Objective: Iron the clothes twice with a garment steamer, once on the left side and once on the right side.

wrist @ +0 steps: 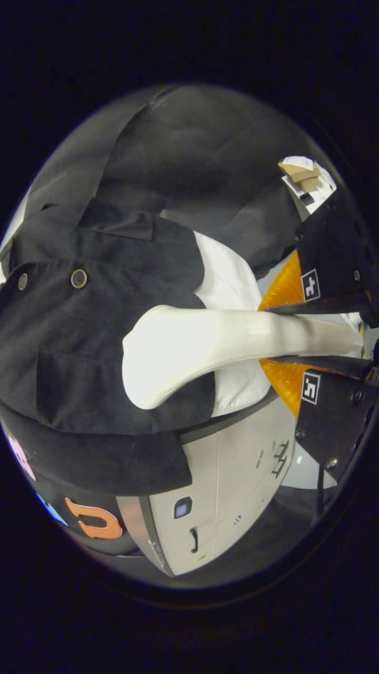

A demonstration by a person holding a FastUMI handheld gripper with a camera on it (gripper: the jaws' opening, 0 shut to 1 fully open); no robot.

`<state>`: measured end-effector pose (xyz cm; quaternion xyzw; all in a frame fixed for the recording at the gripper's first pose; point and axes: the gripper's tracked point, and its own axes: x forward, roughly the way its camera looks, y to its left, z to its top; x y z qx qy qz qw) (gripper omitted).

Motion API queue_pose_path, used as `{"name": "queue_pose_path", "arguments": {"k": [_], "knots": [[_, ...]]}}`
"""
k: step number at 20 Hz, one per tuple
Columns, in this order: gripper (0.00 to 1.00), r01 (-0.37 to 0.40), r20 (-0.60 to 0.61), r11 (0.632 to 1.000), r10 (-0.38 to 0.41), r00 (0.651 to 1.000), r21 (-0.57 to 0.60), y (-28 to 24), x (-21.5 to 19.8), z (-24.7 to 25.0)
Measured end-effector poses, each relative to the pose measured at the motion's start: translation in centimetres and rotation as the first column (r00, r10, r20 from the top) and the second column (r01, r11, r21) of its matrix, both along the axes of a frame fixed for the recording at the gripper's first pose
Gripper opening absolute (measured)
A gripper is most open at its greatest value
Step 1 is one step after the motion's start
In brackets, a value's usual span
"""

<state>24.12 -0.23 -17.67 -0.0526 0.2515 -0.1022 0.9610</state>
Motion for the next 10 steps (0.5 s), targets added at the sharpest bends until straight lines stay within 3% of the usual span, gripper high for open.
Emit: {"name": "queue_pose_path", "arguments": {"k": [10], "knots": [[0.35, 0.034, 0.234, 0.995, -0.055, 0.971, 0.092, -5.8, -2.9, 14.6]]}}
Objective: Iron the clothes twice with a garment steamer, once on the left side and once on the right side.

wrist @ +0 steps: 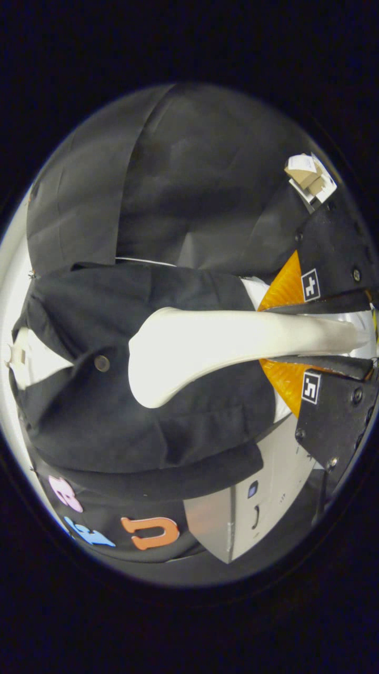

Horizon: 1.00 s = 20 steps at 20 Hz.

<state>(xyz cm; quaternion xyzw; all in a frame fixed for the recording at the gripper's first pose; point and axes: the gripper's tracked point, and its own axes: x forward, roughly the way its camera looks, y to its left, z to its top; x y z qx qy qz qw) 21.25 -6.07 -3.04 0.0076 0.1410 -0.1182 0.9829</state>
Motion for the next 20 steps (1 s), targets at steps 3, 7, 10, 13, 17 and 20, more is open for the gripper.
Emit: {"name": "queue_pose_path", "arguments": {"k": [3, 7, 10, 13, 17, 20], "knots": [[0.35, 0.025, 0.066, 1.0, -0.024, 0.998, -0.008, -2.3, 0.0, 4.2], [0.35, 0.052, 0.124, 0.999, -0.05, 0.991, -0.007, -4.7, 1.3, 9.1], [0.35, 0.062, 0.166, 0.998, -0.063, 0.984, 0.016, -5.9, 2.2, 12.7], [0.35, 0.073, 0.213, 0.997, -0.074, 0.974, 0.012, -7.1, 3.3, 16.7], [0.35, 0.075, 0.255, 0.997, -0.079, 0.964, 0.027, -7.4, 4.7, 21.1], [0.35, 0.074, 0.284, 0.997, -0.08, 0.955, 0.031, -7.4, 6.0, 24.0]]}}
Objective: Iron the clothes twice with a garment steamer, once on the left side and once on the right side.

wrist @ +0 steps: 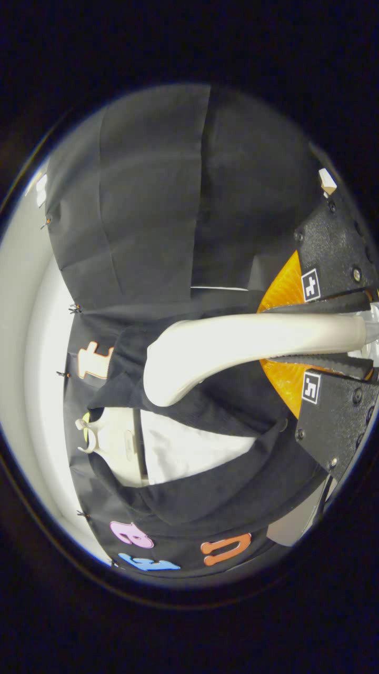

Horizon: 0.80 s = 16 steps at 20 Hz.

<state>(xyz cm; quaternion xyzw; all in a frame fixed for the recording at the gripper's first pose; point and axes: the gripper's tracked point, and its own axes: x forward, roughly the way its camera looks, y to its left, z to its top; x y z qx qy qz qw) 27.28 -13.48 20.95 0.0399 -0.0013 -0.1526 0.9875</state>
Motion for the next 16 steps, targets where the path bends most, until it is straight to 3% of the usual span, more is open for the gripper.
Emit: {"name": "queue_pose_path", "arguments": {"k": [7, 16], "knots": [[0.35, 0.05, 0.028, 0.998, -0.049, 0.998, -0.043, -0.7, 3.2, 4.3], [0.35, 0.126, -0.037, 0.981, -0.133, 0.99, -0.146, -0.8, 4.4, 0.6]]}}
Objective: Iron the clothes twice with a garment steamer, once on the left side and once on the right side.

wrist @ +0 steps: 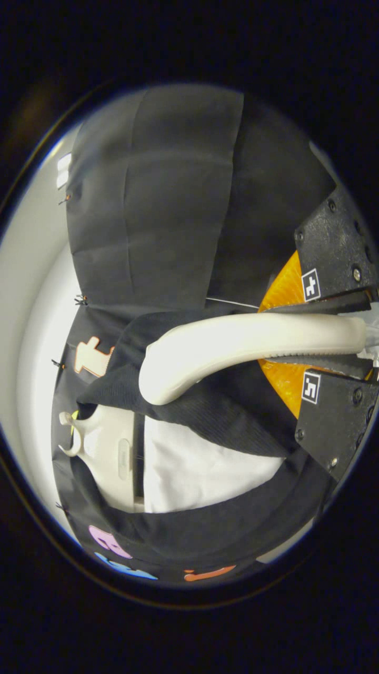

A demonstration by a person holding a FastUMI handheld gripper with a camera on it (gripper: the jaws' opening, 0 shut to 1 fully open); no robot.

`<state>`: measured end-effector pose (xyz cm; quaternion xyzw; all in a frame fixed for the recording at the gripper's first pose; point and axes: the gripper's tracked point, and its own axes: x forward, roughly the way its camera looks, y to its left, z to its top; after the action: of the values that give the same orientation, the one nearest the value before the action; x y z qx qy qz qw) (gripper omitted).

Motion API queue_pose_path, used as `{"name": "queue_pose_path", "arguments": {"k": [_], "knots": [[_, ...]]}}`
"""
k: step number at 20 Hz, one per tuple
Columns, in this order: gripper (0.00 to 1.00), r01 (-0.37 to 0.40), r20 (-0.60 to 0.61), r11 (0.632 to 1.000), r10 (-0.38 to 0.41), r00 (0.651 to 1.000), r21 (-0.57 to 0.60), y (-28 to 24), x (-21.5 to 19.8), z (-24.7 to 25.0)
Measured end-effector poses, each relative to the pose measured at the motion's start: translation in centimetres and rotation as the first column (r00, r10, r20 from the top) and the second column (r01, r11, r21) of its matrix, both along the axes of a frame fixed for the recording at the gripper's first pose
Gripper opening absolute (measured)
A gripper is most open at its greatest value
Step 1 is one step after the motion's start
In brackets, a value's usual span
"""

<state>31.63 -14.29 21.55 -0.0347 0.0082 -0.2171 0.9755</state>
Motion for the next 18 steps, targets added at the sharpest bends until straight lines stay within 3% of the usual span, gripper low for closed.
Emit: {"name": "queue_pose_path", "arguments": {"k": [18], "knots": [[0.35, 0.062, -0.179, 0.996, -0.074, 0.981, -0.067, 1.9, -1.6, -13.8]]}}
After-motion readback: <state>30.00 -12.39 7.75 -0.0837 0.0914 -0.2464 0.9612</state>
